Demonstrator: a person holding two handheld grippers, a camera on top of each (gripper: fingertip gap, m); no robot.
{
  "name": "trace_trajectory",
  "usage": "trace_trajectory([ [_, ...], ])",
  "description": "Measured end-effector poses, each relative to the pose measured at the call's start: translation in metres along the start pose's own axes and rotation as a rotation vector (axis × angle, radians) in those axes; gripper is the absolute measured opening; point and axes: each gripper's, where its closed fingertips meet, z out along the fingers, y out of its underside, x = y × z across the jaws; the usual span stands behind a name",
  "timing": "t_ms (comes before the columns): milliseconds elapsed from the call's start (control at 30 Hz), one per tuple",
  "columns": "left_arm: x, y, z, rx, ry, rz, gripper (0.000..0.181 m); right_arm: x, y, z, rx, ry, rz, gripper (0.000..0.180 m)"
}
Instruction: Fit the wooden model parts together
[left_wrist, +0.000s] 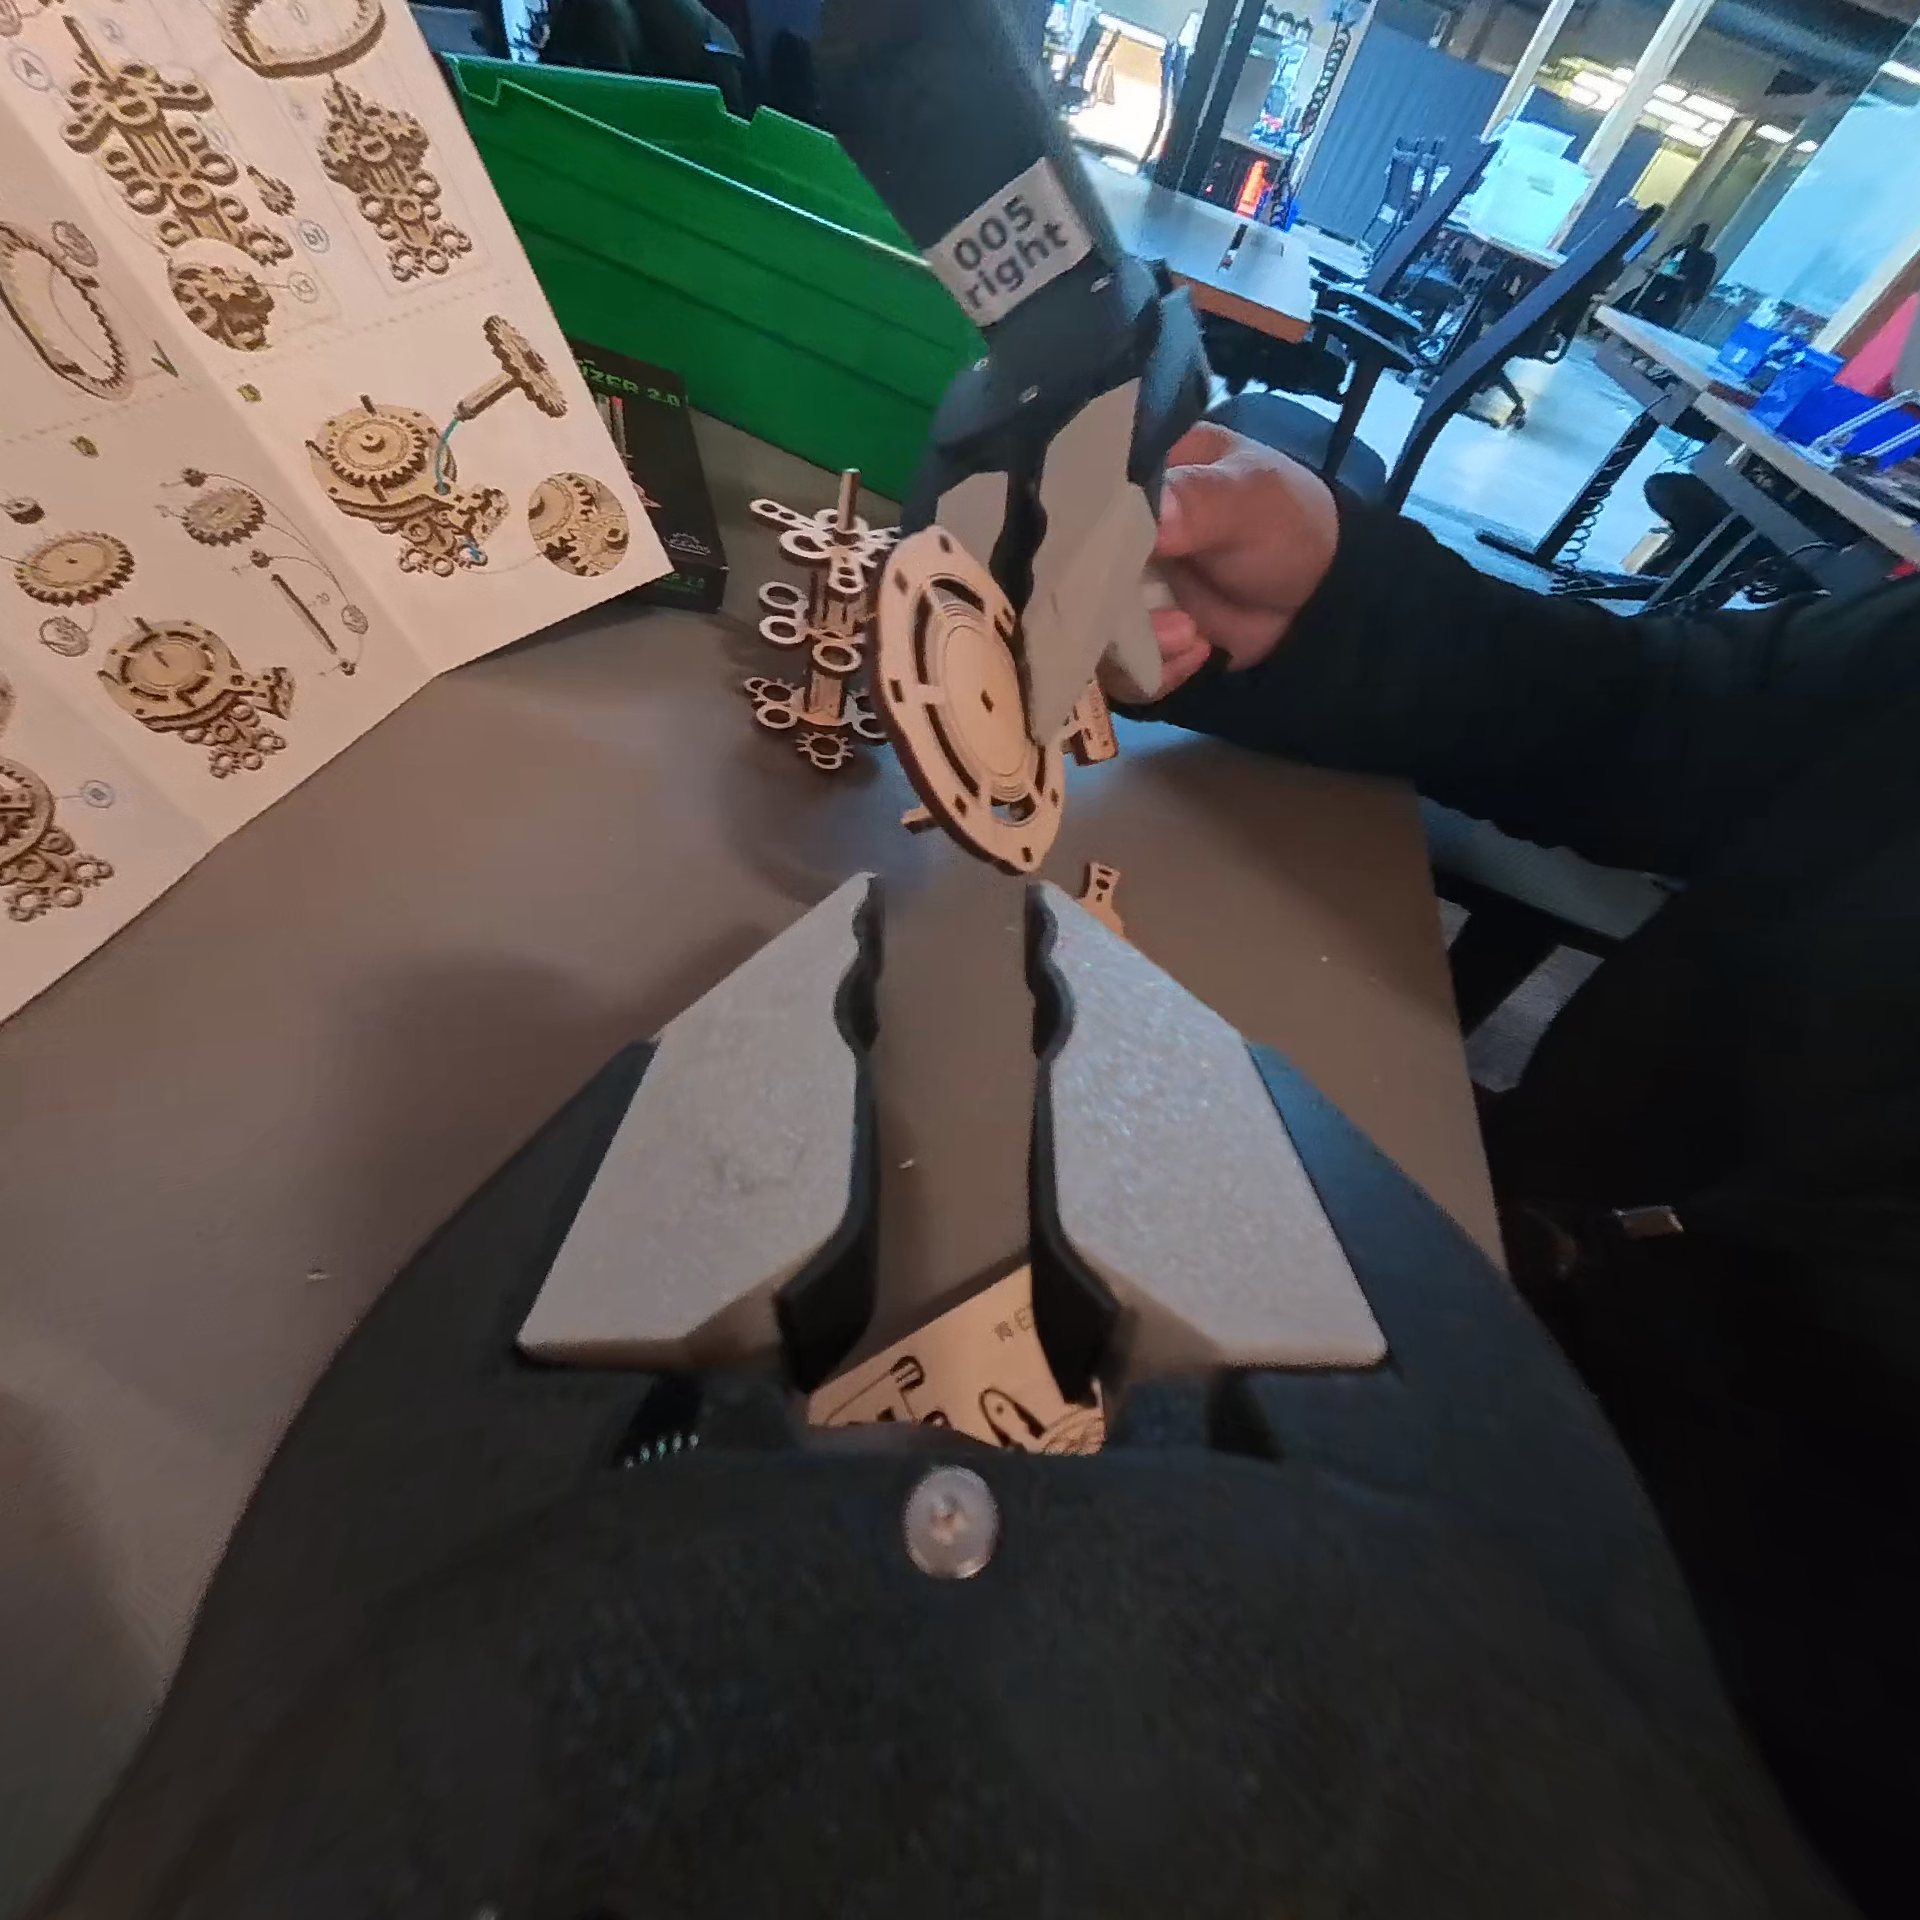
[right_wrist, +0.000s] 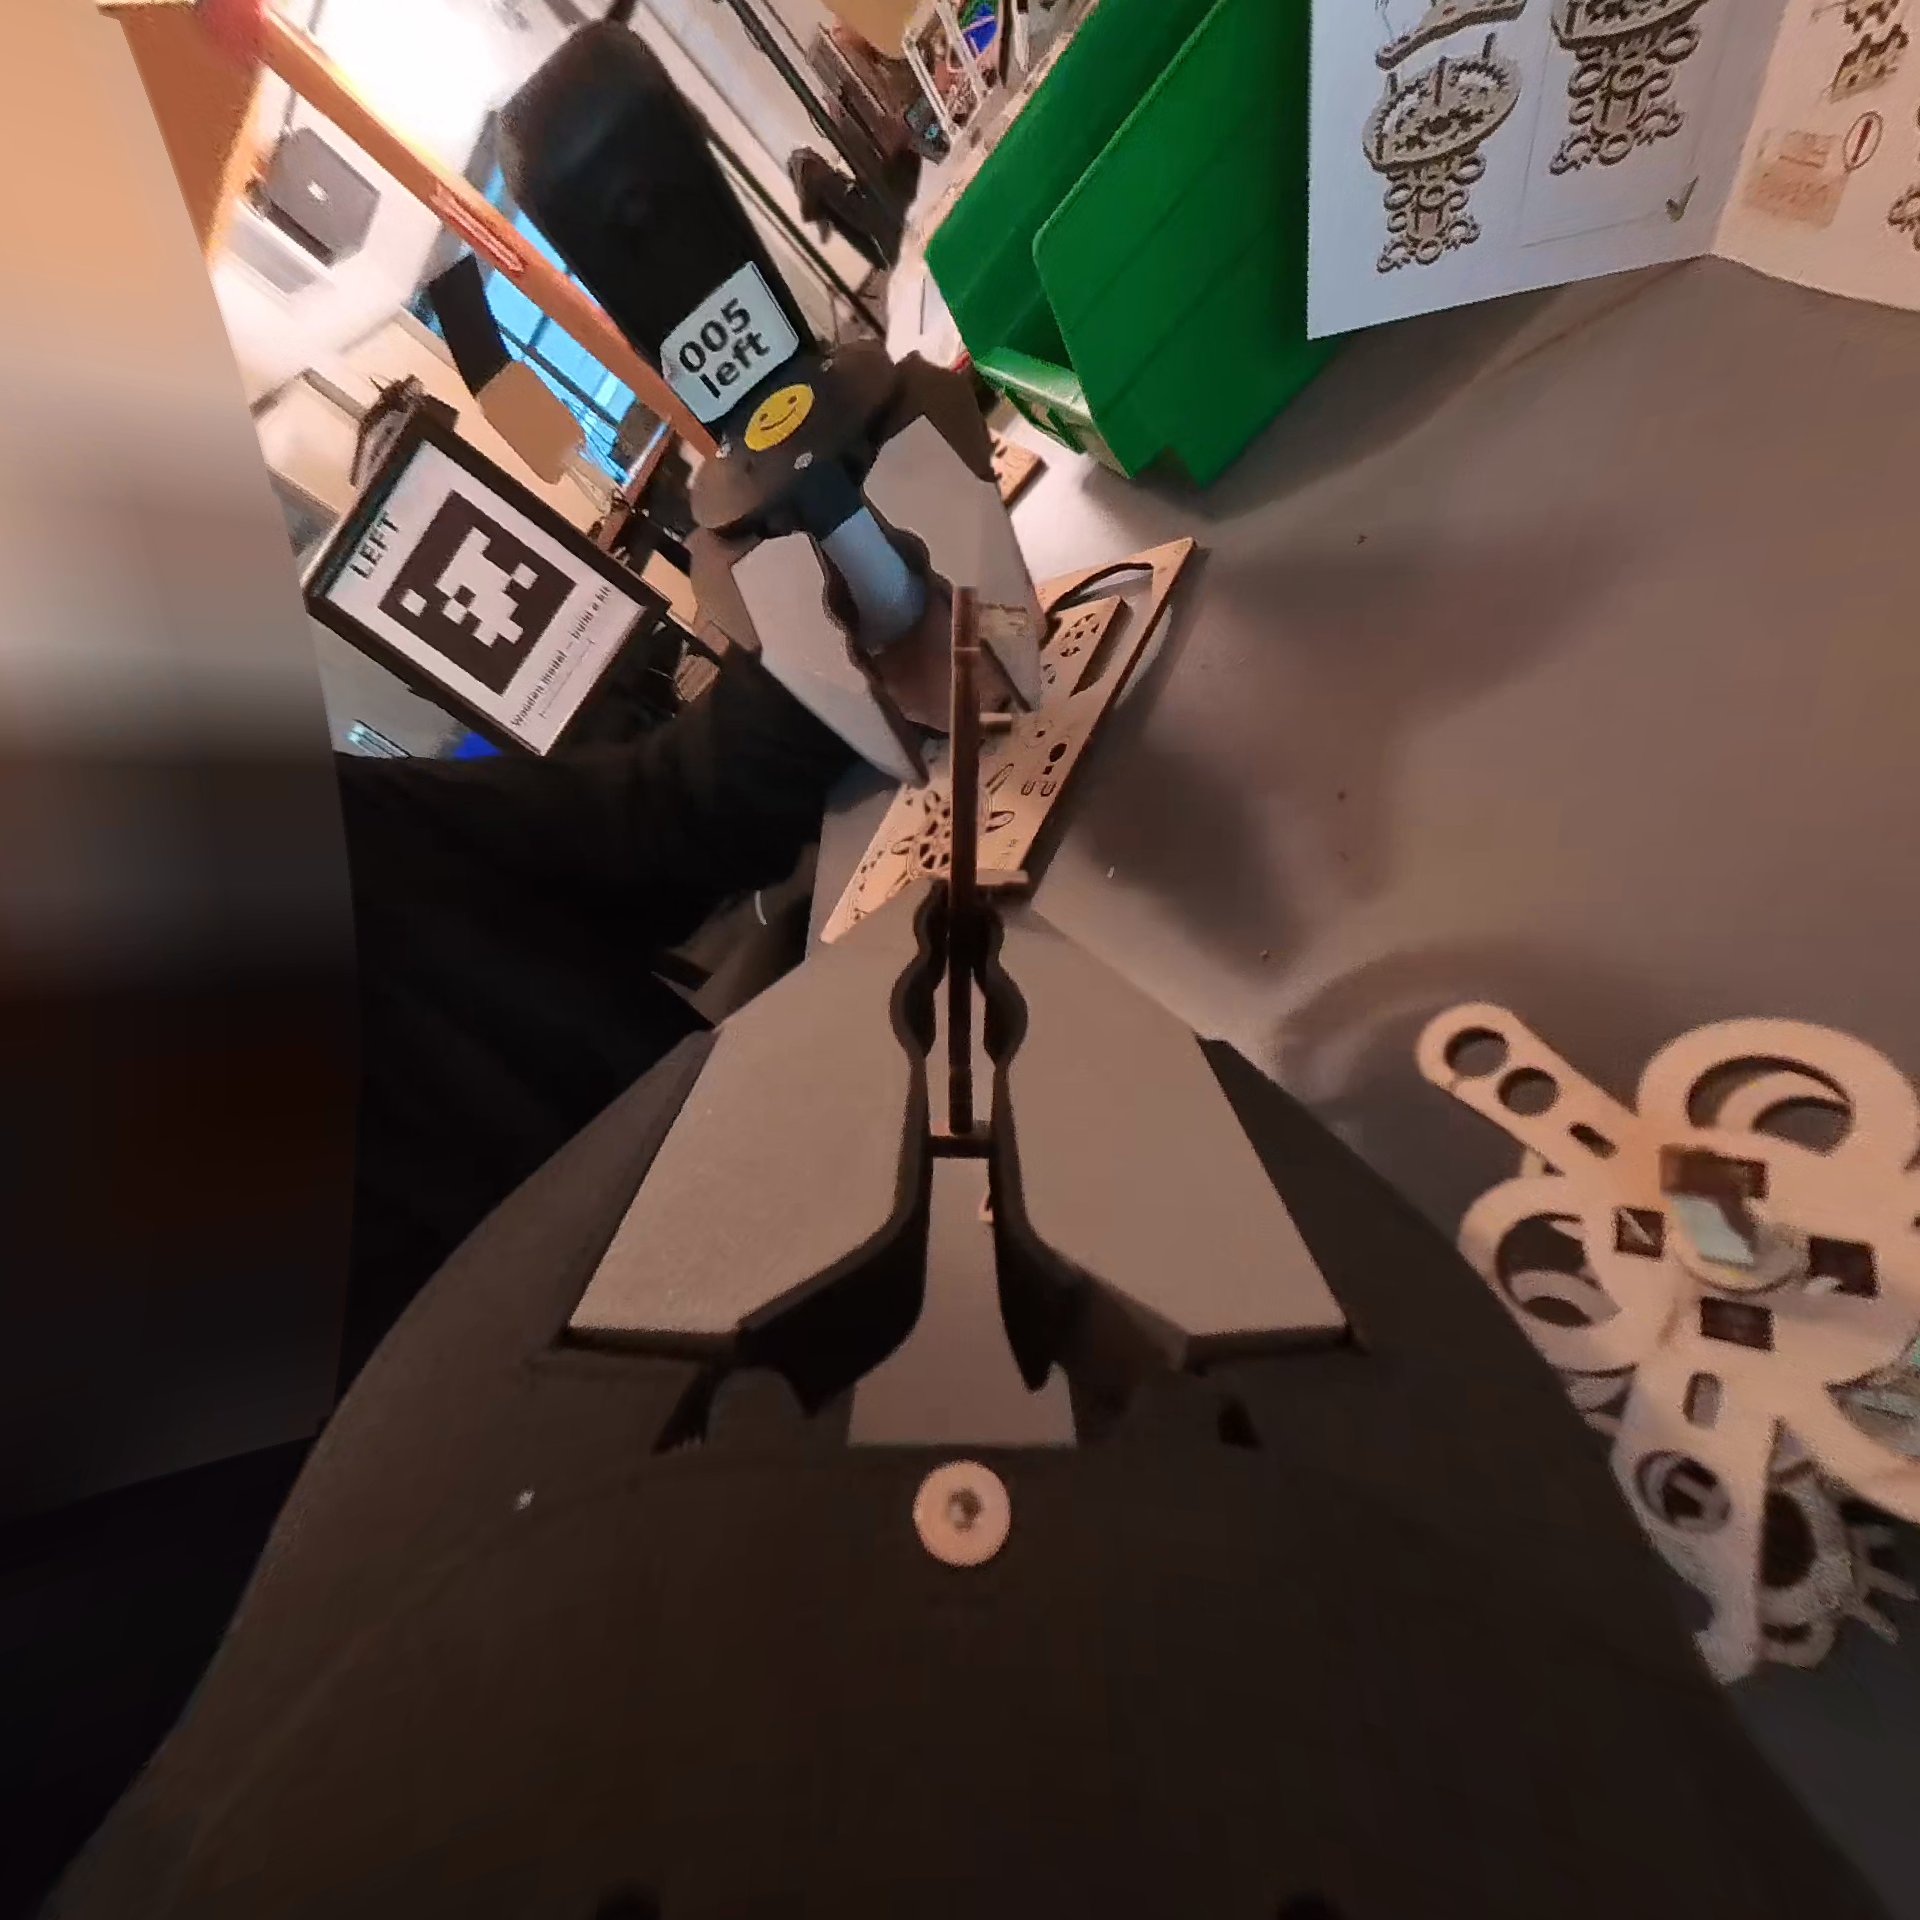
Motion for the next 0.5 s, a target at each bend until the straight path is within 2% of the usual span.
trace_trajectory([
  [233,0.006,-0.005,0.0,0.038,0.064,-0.064,0.025,-0.007,0.004,0.007,-0.022,-0.053,0.019,0.0],
  [500,0.012,-0.006,0.002,0.056,0.112,-0.087,0.006,-0.009,0.01,0.014,-0.047,-0.074,0.024,0.0],
])
